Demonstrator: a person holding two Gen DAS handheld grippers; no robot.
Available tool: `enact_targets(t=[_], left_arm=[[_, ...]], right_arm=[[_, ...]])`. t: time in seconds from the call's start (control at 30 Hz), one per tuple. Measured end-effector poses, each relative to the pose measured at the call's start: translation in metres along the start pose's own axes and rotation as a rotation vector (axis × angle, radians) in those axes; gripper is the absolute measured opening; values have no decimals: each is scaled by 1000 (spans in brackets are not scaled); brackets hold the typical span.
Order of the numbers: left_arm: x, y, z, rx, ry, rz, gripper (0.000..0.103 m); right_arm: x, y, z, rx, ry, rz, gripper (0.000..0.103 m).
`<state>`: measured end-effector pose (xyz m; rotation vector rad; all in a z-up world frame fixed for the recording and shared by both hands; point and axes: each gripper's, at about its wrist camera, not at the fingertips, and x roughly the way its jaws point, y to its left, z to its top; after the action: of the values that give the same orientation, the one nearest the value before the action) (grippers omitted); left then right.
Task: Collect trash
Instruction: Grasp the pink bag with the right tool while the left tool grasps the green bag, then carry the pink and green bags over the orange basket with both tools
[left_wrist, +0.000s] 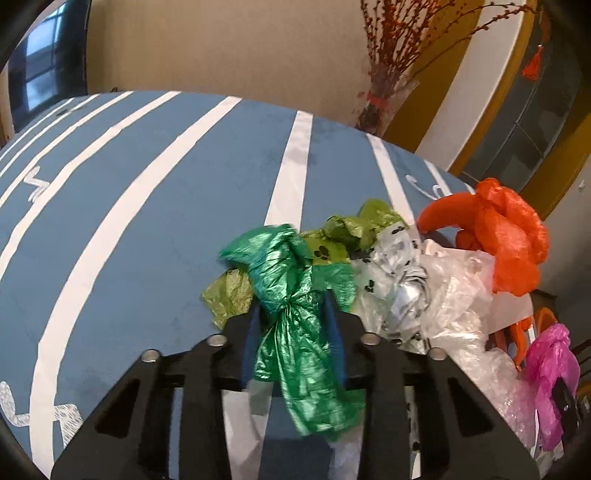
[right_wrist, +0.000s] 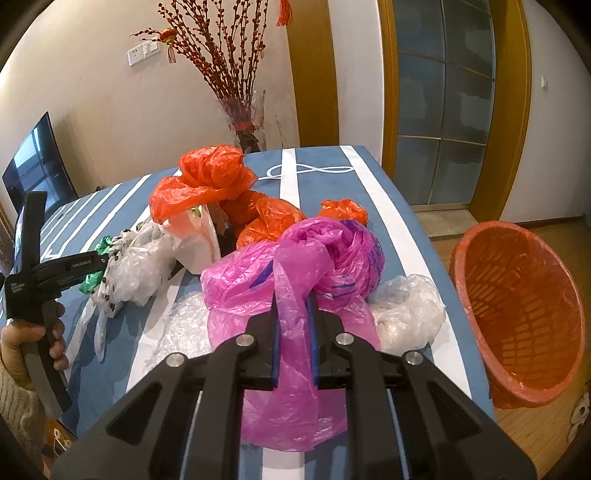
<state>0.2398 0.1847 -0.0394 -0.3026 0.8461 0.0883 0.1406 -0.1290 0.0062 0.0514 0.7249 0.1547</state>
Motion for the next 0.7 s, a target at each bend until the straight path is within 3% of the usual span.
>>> enact_targets(t=[0.13,0.4,0.7], left_arm=[[-9,1,1,20,-26,-9,22],[-39,-4,2,39,-76,-39,22],[-80,-38,0,103,-153,-110,22]], right_arm=[[-6,-1,1,-2,-16,1,13],[-24,-9,5,1,-58,-1,13],[-47,-30,6,11,-109,-33,13]])
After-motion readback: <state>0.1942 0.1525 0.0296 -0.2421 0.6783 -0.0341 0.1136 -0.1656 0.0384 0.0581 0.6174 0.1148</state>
